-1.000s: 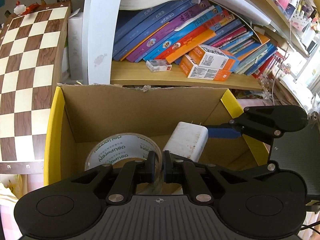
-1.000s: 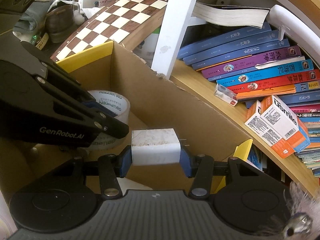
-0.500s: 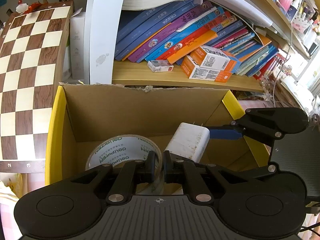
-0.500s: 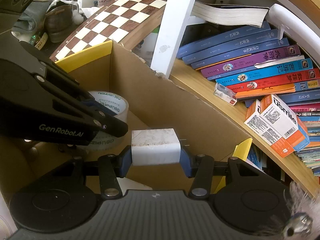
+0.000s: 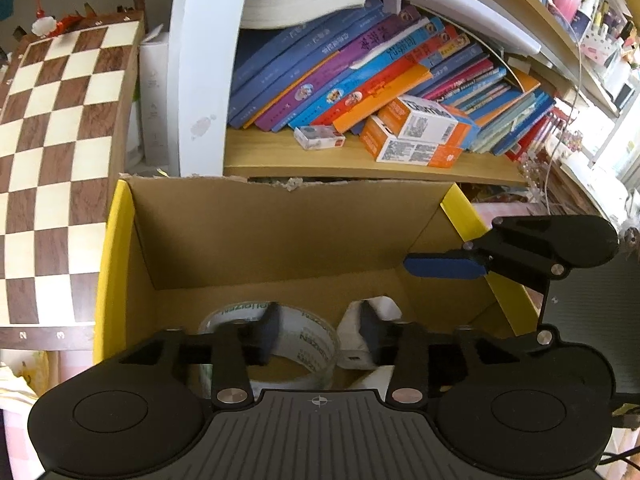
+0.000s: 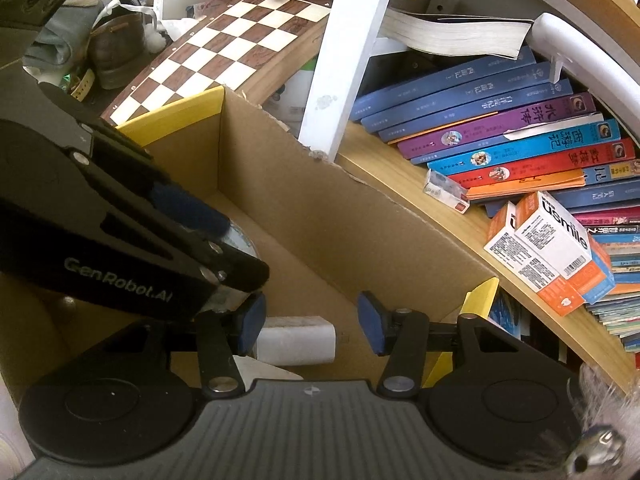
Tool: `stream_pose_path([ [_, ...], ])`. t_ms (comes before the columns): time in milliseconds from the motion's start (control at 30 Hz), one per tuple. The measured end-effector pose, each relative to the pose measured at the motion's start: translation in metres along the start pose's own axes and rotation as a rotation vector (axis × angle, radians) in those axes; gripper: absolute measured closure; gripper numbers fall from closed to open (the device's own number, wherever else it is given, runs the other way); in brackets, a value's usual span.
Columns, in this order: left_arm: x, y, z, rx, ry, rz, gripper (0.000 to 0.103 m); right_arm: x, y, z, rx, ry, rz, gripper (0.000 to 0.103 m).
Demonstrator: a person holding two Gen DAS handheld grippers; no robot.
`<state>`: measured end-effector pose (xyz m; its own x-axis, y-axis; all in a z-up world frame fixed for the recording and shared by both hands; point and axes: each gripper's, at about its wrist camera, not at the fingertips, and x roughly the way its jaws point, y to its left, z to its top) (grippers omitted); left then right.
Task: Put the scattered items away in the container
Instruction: 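Lower the tape roll and charger block into the box and open both tools, then withdraw both open tools up and back from the yellow box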
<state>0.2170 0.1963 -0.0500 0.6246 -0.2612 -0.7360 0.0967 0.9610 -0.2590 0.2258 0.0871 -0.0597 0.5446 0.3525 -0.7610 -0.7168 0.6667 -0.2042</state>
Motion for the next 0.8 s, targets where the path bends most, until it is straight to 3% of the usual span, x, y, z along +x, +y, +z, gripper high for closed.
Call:
stream_pose_path([
  [33, -0.001, 0.0, 0.0, -0.003, -0.004, 0.005, 0.035, 0.0, 0.0, 0.0, 0.0, 0.0, -0.001, 0.053],
  [67, -0.002, 0.0, 0.0, -0.005, -0.009, 0.01, 0.033, -0.001, 0.0, 0.0, 0.0, -0.001, -0.002, 0.053],
  [367, -0.016, -0.007, 0.0, 0.002, -0.027, 0.003, 0.031, -0.016, 0.0, 0.0, 0.016, -0.023, -0.03, 0.032],
  [433, -0.021, -0.01, 0.0, 0.011, -0.034, 0.008, 0.026, -0.02, -0.001, -0.001, 0.026, -0.027, -0.04, 0.022],
  [533, -0.027, -0.015, -0.002, 0.037, -0.041, 0.017, 0.022, -0.027, -0.002, -0.001, 0.044, -0.034, -0.054, 0.016],
  [800, -0.048, -0.026, -0.006, 0.061, -0.072, 0.023, 0.021, -0.048, 0.001, -0.006, 0.047, -0.052, -0.08, 0.014],
])
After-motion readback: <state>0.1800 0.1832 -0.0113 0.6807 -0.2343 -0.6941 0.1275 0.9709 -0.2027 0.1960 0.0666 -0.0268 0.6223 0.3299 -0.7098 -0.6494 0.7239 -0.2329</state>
